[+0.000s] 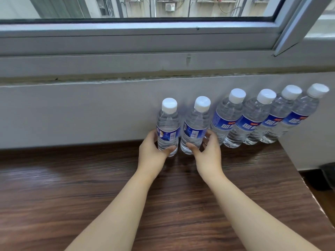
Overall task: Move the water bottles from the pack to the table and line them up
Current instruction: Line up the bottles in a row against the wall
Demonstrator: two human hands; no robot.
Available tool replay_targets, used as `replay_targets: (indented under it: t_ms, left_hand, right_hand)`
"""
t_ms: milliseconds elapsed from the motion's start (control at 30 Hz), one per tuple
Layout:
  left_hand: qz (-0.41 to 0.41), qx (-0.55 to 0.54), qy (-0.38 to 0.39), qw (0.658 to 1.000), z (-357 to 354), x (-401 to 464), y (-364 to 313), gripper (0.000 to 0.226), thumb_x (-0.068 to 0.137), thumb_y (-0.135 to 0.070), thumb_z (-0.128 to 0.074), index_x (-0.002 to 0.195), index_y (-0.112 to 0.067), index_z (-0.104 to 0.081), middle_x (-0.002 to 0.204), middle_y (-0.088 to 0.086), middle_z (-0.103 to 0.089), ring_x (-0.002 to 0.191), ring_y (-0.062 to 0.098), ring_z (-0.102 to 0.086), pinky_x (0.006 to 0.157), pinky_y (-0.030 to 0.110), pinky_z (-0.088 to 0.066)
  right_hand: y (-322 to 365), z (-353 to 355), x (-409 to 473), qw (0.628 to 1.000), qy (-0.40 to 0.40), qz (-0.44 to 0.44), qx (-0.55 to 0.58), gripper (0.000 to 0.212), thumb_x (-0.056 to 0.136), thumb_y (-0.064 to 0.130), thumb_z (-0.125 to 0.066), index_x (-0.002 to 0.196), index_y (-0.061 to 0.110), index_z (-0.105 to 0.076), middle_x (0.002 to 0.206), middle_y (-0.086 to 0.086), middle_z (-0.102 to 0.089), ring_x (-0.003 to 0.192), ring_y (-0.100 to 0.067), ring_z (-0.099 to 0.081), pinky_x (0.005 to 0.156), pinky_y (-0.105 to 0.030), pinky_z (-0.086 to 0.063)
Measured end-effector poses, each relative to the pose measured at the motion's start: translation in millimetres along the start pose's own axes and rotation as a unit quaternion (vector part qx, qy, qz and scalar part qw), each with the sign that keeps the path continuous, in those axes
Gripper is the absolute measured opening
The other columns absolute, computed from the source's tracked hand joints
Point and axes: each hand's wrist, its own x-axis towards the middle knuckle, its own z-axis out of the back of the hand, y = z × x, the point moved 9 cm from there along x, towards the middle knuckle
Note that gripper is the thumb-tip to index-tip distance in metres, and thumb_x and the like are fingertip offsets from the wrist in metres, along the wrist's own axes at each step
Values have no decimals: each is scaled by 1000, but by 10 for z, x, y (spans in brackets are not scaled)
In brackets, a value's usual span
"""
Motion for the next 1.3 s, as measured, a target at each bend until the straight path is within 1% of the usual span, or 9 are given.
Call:
replay_targets:
  t_ms: [100, 267, 367, 467, 600, 800, 1000, 1133, 1300]
  left_hand:
    - [2, 23, -48, 999, 13, -13, -4, 50, 64, -22, -86, 95, -36, -51, 93, -19, -62, 87, -5, -59, 77, 20, -46]
    - [-9, 76, -59, 995, -15, 37, -20, 55, 61, -33, -86, 100, -32, -47, 111, -3, -63, 102, 17, -62, 86, 39, -53]
    - [-23, 44, -2, 999, -60, 65, -31, 47, 65, -20, -85, 90, -39, -50, 101, -10, -63, 94, 7, -62, 84, 29, -50]
    - [-23, 23, 33, 999, -60, 62, 12, 54, 69, -10, -82, 99, -43, -51, 100, -20, -62, 102, 4, -61, 88, 23, -46]
    - [-14, 61, -8, 998, -9, 65, 29, 57, 64, -22, -86, 104, -35, -48, 104, -16, -62, 97, 6, -59, 86, 28, -48]
    - [27, 144, -93, 985, 31, 57, -14, 65, 59, -42, -85, 105, -23, -44, 113, 0, -58, 104, 23, -60, 81, 42, -52]
    - [10, 143, -43, 989, -27, 141, 29, 67, 59, -41, -86, 108, -15, -49, 114, 2, -55, 109, 24, -57, 88, 41, -51]
    - [4, 86, 10, 996, -12, 112, 85, 56, 69, -23, -83, 115, -19, -51, 118, -2, -60, 107, 12, -56, 85, 23, -40]
    - [22, 92, -16, 995, 29, 111, 100, 57, 64, -26, -85, 105, -20, -46, 104, -7, -60, 94, 13, -58, 78, 26, -43]
  right_hand:
    - [31, 8, 9, 1000, 28, 6, -2, 55, 79, 12, -75, 126, 20, -47, 123, 9, -56, 123, -13, -51, 108, -35, -40]
    - [88, -9, -47, 999, 35, 19, 5, 59, 78, 15, -75, 130, 23, -47, 123, 13, -56, 122, -8, -51, 101, -24, -38]
    - [104, -58, -45, 1000, -15, 21, -3, 74, 60, 33, -86, 122, 20, -48, 120, 2, -59, 113, -14, -56, 95, -29, -45]
    - [131, -28, -9, 996, -62, 16, -56, 70, 64, 28, -86, 120, 11, -48, 120, -5, -53, 112, -20, -53, 86, -25, -41]
    - [89, -14, 28, 999, -38, 8, -30, 70, 71, 24, -82, 127, 12, -42, 125, -3, -56, 114, -18, -56, 95, -33, -46]
    - [118, -64, 44, 999, 34, 13, -10, 56, 84, 6, -68, 132, 14, -41, 115, 10, -54, 104, 1, -47, 80, -2, -36]
    - [169, -88, -18, 998, -32, 39, -24, 68, 69, 27, -81, 127, 14, -48, 124, -5, -54, 119, -18, -50, 104, -39, -42]
    - [168, -47, -9, 996, -78, 20, -41, 67, 68, 30, -83, 123, 12, -49, 121, -5, -54, 114, -19, -52, 96, -34, -45]
    - [96, -70, 46, 1000, -28, -3, -12, 62, 77, 19, -77, 128, 11, -41, 124, -3, -57, 109, -10, -51, 89, -22, -38]
